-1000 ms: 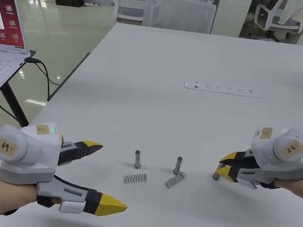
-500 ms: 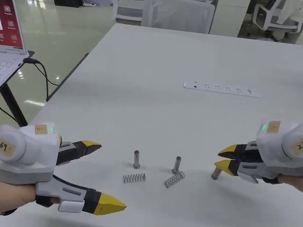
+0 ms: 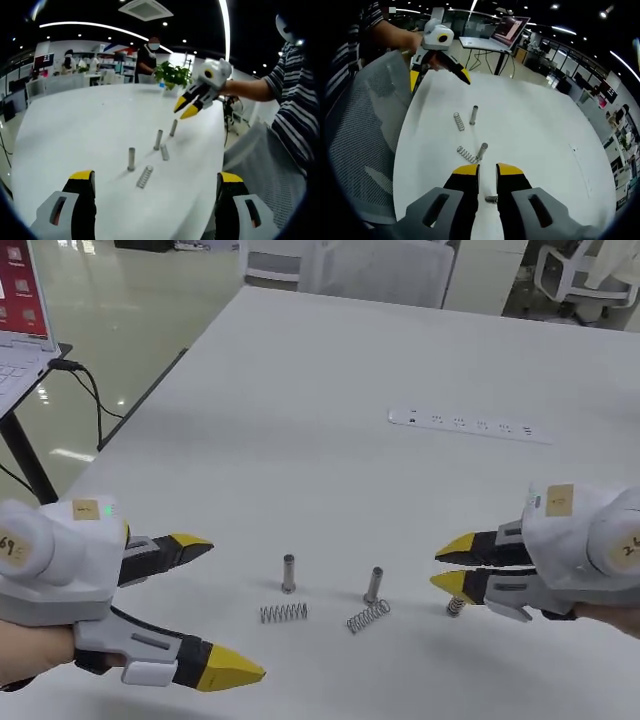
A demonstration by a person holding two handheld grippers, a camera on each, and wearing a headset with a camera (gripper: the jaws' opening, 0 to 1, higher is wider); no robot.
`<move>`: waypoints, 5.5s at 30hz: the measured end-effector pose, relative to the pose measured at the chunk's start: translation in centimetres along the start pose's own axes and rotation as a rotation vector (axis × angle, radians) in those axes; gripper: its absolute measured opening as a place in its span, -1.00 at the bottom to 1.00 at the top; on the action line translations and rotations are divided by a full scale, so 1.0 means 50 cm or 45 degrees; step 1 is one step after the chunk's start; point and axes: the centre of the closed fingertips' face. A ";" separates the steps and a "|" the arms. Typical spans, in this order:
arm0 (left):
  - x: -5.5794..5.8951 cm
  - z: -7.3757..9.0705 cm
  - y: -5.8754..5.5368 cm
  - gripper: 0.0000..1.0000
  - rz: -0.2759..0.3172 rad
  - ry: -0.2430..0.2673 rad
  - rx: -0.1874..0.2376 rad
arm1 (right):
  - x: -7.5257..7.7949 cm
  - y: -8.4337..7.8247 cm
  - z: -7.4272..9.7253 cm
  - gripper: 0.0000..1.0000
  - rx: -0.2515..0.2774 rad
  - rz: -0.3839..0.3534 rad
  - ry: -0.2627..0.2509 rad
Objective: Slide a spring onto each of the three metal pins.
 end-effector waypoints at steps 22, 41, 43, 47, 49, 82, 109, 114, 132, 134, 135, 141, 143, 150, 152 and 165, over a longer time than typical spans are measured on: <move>0.001 0.003 0.000 0.97 0.003 0.006 0.005 | -0.088 -0.012 -0.056 -0.81 -0.062 0.264 0.186; 0.000 0.009 -0.006 0.97 0.011 0.008 -0.007 | -0.106 -0.041 -0.121 -0.76 -0.124 0.341 0.225; 0.000 0.008 -0.006 0.97 0.012 0.006 -0.007 | -0.107 -0.044 -0.127 -0.76 -0.129 0.344 0.227; 0.001 0.007 -0.008 0.97 0.012 0.002 -0.010 | -0.107 -0.048 -0.136 -0.76 -0.139 0.342 0.233; 0.001 0.007 -0.009 0.97 0.015 0.003 -0.010 | -0.109 -0.056 -0.139 -0.76 -0.155 0.342 0.242; 0.014 -0.004 -0.017 0.96 0.013 -0.021 -0.029 | -0.101 -0.045 -0.087 -0.85 -0.136 0.148 0.218; 0.052 -0.020 -0.014 0.82 0.040 -0.119 -0.041 | -0.089 -0.063 0.010 -0.85 -0.153 0.116 0.207; 0.065 -0.029 -0.018 0.73 0.050 -0.149 -0.053 | -0.104 -0.066 0.013 -0.85 -0.170 0.115 0.224; 0.098 -0.104 -0.014 0.39 0.003 -0.305 -0.118 | -0.138 -0.048 0.014 -0.85 -0.160 0.092 0.245; 0.097 -0.111 -0.014 0.38 0.002 -0.310 -0.121 | -0.139 -0.046 0.014 -0.85 -0.161 0.084 0.245; 0.095 -0.116 -0.013 0.38 -0.003 -0.310 -0.121 | -0.141 -0.044 0.014 -0.85 -0.160 0.082 0.245; 0.097 -0.141 -0.004 0.22 -0.035 -0.339 -0.130 | -0.160 -0.024 0.014 -0.85 -0.136 0.078 0.262; 0.096 -0.153 0.001 0.15 -0.040 -0.347 -0.131 | -0.162 -0.020 0.011 -0.85 -0.124 0.084 0.264; 0.112 -0.184 0.011 0.03 -0.066 -0.398 -0.130 | -0.165 -0.016 0.008 -0.85 -0.124 0.074 0.267; 0.114 -0.191 0.012 -0.04 -0.080 -0.407 -0.136 | -0.165 -0.015 0.008 -0.85 -0.123 0.078 0.266; 0.131 -0.222 0.024 -0.44 -0.144 -0.444 -0.122 | -0.164 0.000 0.012 -0.85 -0.102 0.059 0.273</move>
Point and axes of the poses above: the centre of the closed fingertips' face, and the gripper's own axes: z roughly backward along the fingers, x roughly to its right, y roughly out of its top, and after that the axes turned 14 degrees about -y, right-handed
